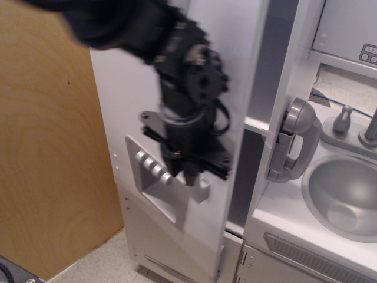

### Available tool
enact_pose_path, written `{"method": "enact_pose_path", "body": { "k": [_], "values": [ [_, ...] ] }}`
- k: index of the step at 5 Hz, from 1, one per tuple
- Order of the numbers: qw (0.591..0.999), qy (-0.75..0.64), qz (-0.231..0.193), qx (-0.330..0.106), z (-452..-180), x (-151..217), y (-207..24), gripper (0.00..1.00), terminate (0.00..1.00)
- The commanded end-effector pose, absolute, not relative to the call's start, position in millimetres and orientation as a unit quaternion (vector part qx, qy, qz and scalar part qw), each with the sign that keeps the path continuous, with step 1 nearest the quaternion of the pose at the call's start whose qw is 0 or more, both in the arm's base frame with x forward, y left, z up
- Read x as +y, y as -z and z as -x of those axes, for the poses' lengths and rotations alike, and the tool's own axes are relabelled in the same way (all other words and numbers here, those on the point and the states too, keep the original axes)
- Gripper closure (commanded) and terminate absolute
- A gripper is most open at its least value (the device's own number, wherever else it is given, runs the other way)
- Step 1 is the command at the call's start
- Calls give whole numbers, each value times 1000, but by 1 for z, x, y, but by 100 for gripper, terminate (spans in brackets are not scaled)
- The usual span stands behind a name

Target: Open fridge

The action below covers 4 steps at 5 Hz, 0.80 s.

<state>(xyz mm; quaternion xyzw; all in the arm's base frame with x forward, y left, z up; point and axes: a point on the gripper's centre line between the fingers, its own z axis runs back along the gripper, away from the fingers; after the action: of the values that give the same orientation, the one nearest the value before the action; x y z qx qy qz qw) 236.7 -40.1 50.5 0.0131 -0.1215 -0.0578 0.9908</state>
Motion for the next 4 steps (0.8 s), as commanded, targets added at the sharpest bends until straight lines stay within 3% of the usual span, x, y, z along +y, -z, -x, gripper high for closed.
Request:
{"method": "enact_pose_path", "body": {
  "k": [1,3,4],
  "values": [
    [994,45,-9,-99,-216,-54,-59,0,0],
    [994,87,23,-54,-200,-110,-56,0,0],
    [993,99,36,-54,-206,-138,-57,0,0]
  ]
}}
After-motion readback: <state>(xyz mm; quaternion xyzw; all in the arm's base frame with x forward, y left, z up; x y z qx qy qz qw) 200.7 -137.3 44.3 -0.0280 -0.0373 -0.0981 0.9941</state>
